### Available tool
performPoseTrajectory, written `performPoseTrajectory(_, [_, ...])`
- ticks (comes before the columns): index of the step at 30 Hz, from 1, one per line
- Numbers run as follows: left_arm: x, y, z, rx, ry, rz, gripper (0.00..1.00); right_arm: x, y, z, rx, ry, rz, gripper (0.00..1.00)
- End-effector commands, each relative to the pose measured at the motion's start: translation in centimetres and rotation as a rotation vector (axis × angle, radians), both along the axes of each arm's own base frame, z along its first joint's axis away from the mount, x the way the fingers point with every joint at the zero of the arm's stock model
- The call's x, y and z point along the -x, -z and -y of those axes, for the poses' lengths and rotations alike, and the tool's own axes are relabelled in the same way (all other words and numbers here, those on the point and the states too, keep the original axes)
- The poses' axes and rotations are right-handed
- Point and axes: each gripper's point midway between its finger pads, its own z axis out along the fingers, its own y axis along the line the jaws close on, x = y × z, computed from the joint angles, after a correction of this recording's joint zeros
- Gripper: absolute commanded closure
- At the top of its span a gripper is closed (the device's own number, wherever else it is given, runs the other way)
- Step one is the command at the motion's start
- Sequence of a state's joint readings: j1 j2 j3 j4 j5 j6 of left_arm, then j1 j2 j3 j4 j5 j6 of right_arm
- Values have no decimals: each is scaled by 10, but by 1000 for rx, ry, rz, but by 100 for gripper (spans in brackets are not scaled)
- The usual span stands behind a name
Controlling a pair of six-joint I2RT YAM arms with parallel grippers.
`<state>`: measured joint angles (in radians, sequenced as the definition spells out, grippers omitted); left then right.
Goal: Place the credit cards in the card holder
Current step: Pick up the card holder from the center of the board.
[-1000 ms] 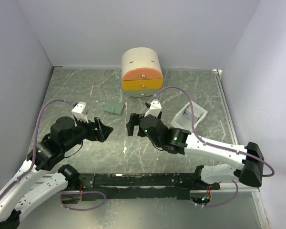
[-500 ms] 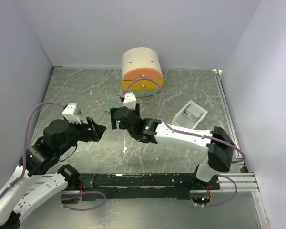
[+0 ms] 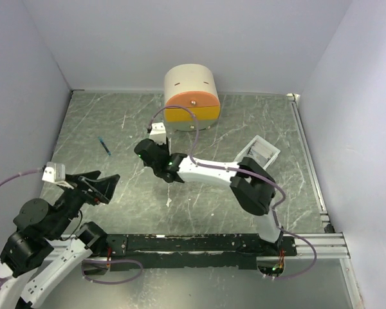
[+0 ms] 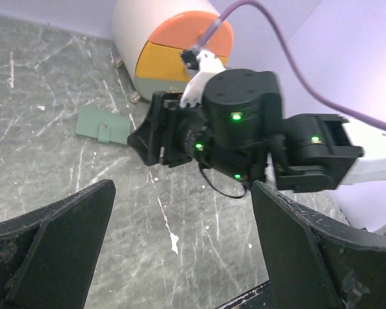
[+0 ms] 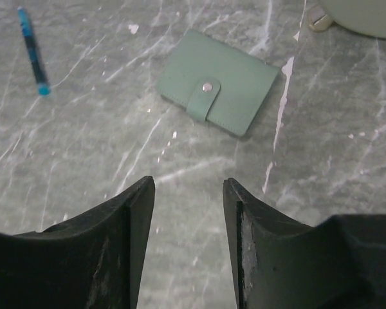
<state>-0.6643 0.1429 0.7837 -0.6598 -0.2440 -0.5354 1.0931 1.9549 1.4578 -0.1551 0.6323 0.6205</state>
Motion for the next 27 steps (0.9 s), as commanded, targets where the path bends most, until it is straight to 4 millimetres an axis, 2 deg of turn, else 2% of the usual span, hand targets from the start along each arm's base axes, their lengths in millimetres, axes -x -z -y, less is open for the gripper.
performPoseTrajectory(1, [-1, -5, -13, 40, -66, 29, 0, -31, 11, -6, 9, 85, 26, 53])
performPoseTrajectory(6, [-1, -4, -17, 45, -88, 25, 0, -55, 30, -10, 55, 109, 43, 53])
performPoseTrajectory(14, [-4, 0, -20, 43, -114, -9, 1, -81, 57, -16, 95, 137, 33, 53])
performPoseTrajectory(20, [-4, 1, -20, 44, -115, -13, 0, -89, 66, -29, 89, 111, 32, 53])
performPoseTrajectory(27, [-5, 3, -19, 36, -114, -22, 0, -95, 80, -24, 136, 148, 42, 55])
